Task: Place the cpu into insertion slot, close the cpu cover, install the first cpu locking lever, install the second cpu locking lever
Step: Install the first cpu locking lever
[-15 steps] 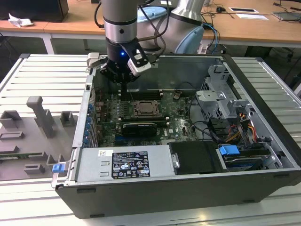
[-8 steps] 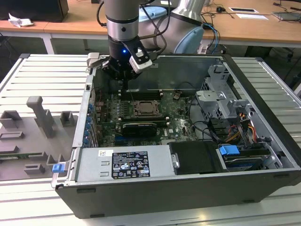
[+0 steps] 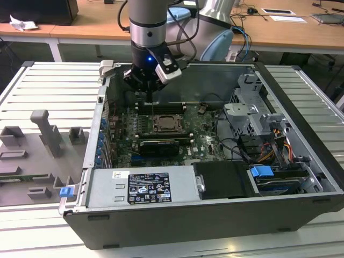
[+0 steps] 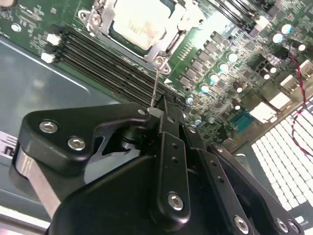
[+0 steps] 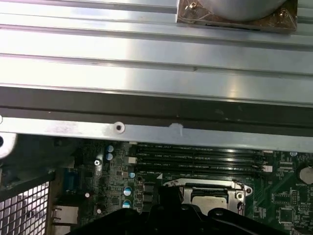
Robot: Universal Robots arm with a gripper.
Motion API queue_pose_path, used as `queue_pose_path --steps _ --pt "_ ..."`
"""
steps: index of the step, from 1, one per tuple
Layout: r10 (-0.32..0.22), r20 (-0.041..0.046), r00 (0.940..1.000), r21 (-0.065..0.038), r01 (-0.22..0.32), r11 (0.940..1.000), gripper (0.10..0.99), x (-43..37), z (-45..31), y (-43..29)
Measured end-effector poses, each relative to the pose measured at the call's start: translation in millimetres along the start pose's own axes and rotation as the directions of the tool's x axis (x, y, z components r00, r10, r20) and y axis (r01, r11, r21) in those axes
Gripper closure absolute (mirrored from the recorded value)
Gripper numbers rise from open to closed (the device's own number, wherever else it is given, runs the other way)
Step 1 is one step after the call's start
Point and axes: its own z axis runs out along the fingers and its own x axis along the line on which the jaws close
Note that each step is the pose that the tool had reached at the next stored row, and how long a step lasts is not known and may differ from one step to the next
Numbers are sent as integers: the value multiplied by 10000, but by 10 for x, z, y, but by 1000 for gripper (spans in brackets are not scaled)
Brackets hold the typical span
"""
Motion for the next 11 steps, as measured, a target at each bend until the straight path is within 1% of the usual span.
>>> queue_pose_path --steps 2,4,6,7,8,9,11 --pt "2 0 10000 0 -2 10000 980 -52 9 -4" --pt "1 0 10000 -1 -1 10000 980 -121 22 -9" --pt "1 1 10000 0 -1 10000 980 -232 41 -17" --pt "1 1 10000 -1 -1 10000 980 -275 48 -20" --pt "3 0 10000 -21 -3 10000 980 -323 52 -24" --pt "2 4 10000 -71 -2 10000 980 -360 55 -27" --pt "3 11 10000 -172 -2 9999 980 -388 63 -29"
